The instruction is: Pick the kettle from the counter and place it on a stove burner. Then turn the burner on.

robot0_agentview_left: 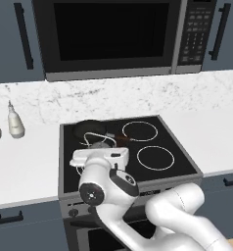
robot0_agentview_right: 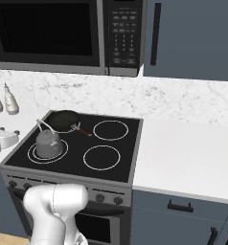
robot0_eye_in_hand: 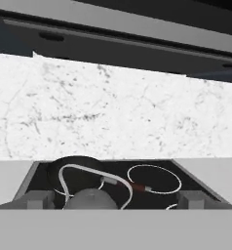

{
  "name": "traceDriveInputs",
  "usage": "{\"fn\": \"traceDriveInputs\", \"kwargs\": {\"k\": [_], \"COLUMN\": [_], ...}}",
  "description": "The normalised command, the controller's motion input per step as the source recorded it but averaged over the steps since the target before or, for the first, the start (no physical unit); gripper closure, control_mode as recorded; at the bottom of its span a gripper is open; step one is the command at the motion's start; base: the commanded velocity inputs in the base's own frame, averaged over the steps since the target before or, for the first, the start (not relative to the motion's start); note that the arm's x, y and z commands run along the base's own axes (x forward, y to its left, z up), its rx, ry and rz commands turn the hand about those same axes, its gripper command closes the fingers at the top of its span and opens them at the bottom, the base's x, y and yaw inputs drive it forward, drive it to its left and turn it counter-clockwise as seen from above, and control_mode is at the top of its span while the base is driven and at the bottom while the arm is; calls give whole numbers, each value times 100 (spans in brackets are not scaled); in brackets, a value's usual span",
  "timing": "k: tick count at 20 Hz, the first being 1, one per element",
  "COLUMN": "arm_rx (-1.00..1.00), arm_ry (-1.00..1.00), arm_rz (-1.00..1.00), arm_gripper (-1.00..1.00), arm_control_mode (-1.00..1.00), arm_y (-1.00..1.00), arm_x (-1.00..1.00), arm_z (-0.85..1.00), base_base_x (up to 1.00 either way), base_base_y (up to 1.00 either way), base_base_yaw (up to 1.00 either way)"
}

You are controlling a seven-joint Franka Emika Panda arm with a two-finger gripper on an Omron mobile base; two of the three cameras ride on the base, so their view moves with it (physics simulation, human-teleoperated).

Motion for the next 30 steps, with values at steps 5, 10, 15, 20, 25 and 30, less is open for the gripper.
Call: {"fn": "traceDriveInputs", "kwargs": {"k": [5, 10, 15, 20, 25, 30], "arm_rx": [7, 0, 0, 0, 0, 0], "arm_ry": [13, 4, -1, -2, 0, 0], "arm_rz": [13, 10, 5, 3, 4, 1], "arm_gripper": [-100, -100, -100, -100, -100, -100], "arm_control_mode": [-100, -100, -100, -100, -100, -100], "arm_y": [44, 36, 38, 40, 37, 33], "arm_x": [0, 0, 0, 0, -1, 7], "arm_z": [0, -36, -74, -83, -86, -74], "base_base_x": [0, 0, 0, 0, 0, 0], "base_base_y": [0, 0, 0, 0, 0, 0], "base_base_yaw": [0, 0, 0, 0, 0, 0]}}
